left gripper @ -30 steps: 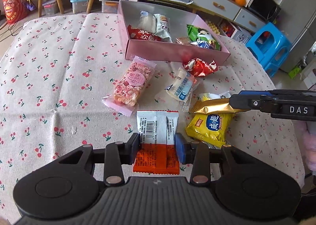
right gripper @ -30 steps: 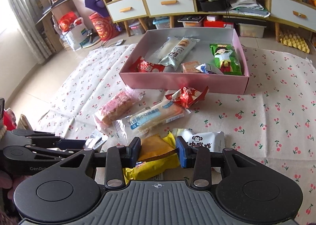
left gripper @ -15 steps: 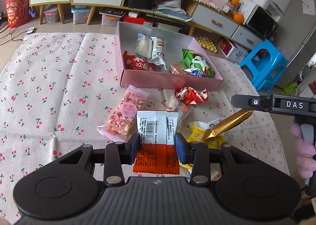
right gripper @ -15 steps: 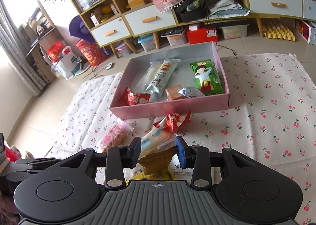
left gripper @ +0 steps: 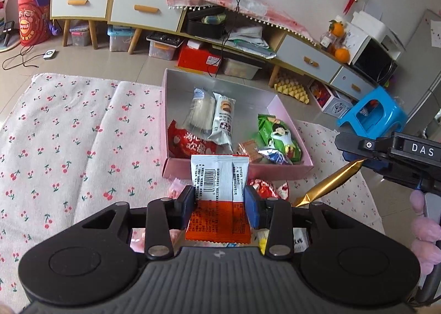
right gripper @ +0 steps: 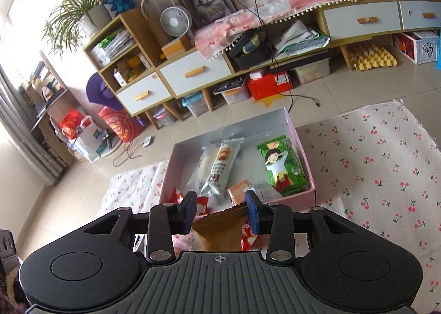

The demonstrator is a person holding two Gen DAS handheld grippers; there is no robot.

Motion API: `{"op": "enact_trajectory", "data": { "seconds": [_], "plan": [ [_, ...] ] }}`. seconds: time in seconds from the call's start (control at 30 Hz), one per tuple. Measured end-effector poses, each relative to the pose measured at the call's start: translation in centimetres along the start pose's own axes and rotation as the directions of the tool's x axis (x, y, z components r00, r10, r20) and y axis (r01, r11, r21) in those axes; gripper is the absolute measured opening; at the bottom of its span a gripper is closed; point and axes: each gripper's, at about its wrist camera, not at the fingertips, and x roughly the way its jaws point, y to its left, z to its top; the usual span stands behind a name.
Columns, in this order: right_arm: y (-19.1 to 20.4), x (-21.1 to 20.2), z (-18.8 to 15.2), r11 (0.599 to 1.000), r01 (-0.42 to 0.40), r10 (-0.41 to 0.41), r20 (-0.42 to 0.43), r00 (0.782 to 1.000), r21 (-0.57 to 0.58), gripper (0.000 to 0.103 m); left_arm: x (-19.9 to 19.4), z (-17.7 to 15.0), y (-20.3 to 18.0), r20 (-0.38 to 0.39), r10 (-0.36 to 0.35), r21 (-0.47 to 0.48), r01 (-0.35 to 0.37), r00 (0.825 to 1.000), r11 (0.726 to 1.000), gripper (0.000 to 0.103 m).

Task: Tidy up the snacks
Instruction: 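Carry the orange packet and gold packet into the pink box, then open both tools to drop the packets inside the box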

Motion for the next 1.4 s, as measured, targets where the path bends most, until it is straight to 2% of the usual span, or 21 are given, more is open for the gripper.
{"op": "enact_trajectory", "data": {
  "seconds": [0.17, 0.3, 0.5, 0.6, 0.77, 1.07, 1.1, 1.17, 1.2, 1.27, 1.4],
  "plan": [
    [-0.5, 1.9, 1.8, 0.999, 0.022, -0.023, 0.01, 1.0, 0.044, 0.037, 2.4, 2.6, -0.1, 0.055, 0.024, 0.024, -0.025, 0.998, 0.999, 0.036],
    [-1.1, 3.3, 3.0, 0.995, 0.021, -0.023, 0.024, 0.999, 0.1, 0.037, 4.0, 3.4, 0.4, 0.111, 0.032, 0.032, -0.035, 0.993, 0.999, 0.036],
    [-1.2, 6.3, 4.0, 0.989, 0.001, -0.001, -0.004, 1.0, 0.149, 0.037, 5.9, 4.2, 1.5, 0.115, 0.054, 0.004, -0.055, 0.992, 0.998, 0.036],
    [-0.5, 8.3, 3.8, 0.991, 0.0, 0.008, -0.058, 0.998, 0.136, 0.037, 6.5, 4.5, 1.9, 0.118, 0.056, -0.014, -0.055, 0.991, 0.998, 0.036],
    [0.9, 11.2, 2.8, 0.996, 0.071, -0.063, -0.125, 0.99, 0.057, 0.037, 7.5, 4.6, 1.8, 0.109, 0.063, -0.035, -0.059, 0.992, 0.998, 0.037],
    [1.0, 13.1, 3.2, 0.993, 0.108, -0.102, -0.107, 0.989, 0.052, 0.038, 8.1, 5.0, 2.0, 0.115, 0.063, -0.048, -0.058, 0.991, 0.997, 0.038],
    [0.9, 13.2, 3.3, 0.992, 0.11, -0.104, -0.105, 0.989, 0.061, 0.039, 8.1, 5.0, 2.0, 0.116, 0.068, -0.046, -0.063, 0.991, 0.997, 0.038],
    [0.5, 13.2, 3.5, 0.989, 0.115, -0.105, -0.107, 0.989, 0.094, 0.058, 8.2, 5.0, 2.1, 0.112, 0.074, -0.046, -0.069, 0.991, 0.997, 0.045],
    [0.3, 13.1, 3.6, 0.987, 0.118, -0.107, -0.1, 0.989, 0.11, 0.071, 8.2, 5.0, 2.1, 0.113, 0.074, -0.048, -0.069, 0.991, 0.996, 0.047],
    [0.0, 12.8, 3.6, 0.987, 0.116, -0.107, -0.085, 0.991, 0.113, 0.073, 8.2, 5.0, 2.0, 0.116, 0.078, -0.053, -0.072, 0.99, 0.996, 0.053],
    [-0.2, 12.1, 3.7, 0.988, 0.121, -0.113, -0.079, 0.99, 0.093, 0.073, 7.9, 5.0, 1.6, 0.119, 0.085, -0.036, -0.081, 0.989, 0.996, 0.058]
  ]
}}
